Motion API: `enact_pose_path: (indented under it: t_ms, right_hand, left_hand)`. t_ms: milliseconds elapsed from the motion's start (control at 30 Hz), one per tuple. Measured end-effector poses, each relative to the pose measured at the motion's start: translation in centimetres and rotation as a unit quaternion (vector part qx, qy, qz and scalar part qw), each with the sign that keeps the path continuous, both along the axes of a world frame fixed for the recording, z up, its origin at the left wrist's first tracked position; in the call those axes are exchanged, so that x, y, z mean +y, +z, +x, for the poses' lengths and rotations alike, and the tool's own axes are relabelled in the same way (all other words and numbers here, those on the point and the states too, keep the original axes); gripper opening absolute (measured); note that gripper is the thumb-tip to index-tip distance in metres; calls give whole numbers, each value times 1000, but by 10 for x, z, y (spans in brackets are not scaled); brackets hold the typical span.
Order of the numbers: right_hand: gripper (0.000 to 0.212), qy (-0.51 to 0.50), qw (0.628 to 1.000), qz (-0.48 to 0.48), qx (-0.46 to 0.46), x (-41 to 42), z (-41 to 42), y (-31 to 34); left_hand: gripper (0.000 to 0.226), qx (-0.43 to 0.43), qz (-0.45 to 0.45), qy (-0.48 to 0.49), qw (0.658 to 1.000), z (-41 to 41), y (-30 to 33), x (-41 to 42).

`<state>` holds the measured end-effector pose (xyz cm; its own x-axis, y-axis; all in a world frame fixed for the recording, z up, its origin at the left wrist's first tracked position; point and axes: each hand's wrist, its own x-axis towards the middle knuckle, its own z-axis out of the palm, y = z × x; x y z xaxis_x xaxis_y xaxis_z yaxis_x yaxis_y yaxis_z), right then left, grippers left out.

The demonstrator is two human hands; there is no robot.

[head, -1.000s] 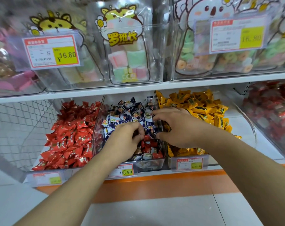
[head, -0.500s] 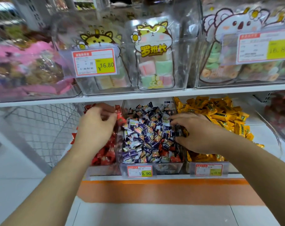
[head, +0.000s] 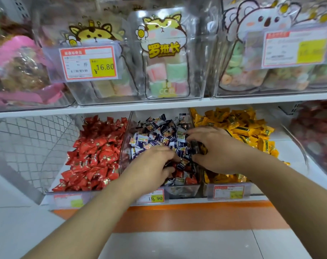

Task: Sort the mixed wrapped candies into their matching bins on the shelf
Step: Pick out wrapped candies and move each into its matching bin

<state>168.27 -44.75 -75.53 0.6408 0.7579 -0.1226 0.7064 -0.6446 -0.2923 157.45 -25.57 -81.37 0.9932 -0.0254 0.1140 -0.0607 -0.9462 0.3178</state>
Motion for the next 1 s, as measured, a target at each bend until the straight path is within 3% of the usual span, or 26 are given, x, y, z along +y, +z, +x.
enact_pose_path:
  t_ms: [100,267,400,600,833,1000]
  right_hand:
    - [60,-1,1000,1,0,-1,1,-2]
    - [61,-2,1000,6,3,-1,4,-5]
    - [61,-1,1000,2,6,0,5,-6]
    - [61,3,1000,3,0,-1,4,-7]
    - [61,6,1000,5,-4,0,6,-9]
    - [61,10,1000,-3,-2,-1,6,-5]
  left_hand:
    - [37,66,3,-8,998,11,-8,-5]
    - [54,103,27,22,994,23,-15,0]
    - [40,55,54,46,996,22,-20,-2]
    - [11,26,12,63,998,19,-20,-2]
    - [8,-22,-18,72,997,13,-12,-4]
    - [8,-90,-130,160,974,-2,20,0]
